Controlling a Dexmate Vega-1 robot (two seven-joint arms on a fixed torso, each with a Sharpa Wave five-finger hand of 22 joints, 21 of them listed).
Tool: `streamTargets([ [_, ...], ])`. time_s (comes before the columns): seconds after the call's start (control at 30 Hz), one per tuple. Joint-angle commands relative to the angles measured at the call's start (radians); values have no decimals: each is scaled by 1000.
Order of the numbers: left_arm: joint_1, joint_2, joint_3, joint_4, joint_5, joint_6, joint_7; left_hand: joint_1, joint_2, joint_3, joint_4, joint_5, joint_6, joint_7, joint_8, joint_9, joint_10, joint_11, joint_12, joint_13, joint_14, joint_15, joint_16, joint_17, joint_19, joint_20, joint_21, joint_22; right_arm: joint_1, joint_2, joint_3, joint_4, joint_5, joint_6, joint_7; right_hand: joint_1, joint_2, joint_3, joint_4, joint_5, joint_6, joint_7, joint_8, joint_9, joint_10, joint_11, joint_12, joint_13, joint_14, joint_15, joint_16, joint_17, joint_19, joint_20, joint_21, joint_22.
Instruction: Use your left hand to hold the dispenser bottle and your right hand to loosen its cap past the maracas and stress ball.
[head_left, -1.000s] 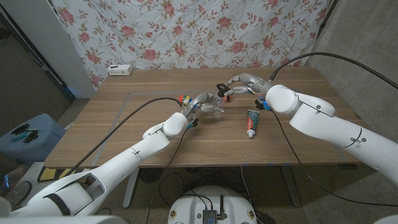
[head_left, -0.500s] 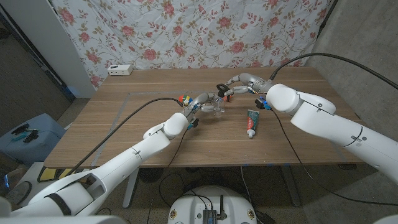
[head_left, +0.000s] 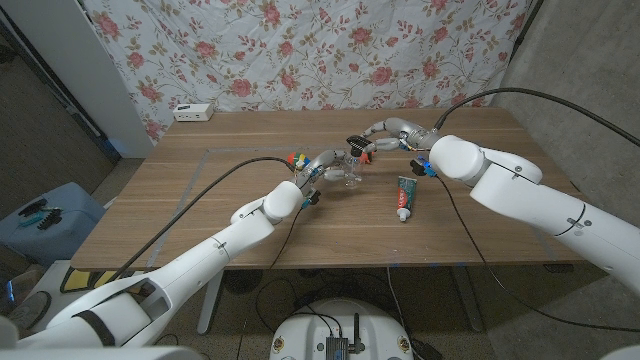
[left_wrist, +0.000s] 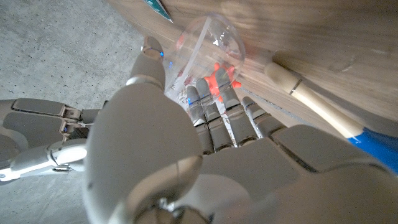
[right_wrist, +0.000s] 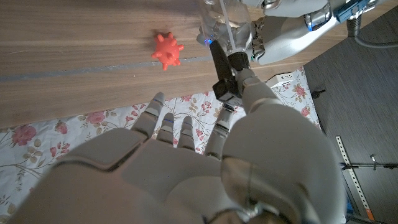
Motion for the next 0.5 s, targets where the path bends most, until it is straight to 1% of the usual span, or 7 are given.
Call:
streamTargets([
  [0.03,5,-2,1,-2,-3,3,3,-24,104,85,76,9,78,-13,6,0,48,-42,22,138,43,-110,1,6,6,-71,0,1,-5,-1,12,13,25,27,3,19,8,12,-2,10,22,0,9,3,6,-6,4,2,-1,-8,4,3,4,-9,3,1],
  [0.5,2,-10,5,14,-10,-3,-3,-27,104,88,75,10,77,-11,9,0,49,-36,23,141,42,-109,-1,9,5,-70,0,1,-13,-2,38,38,75,79,15,55,24,29,-7,18,44,-1,10,1,14,-15,5,2,3,-15,5,2,6,-17,2,1],
])
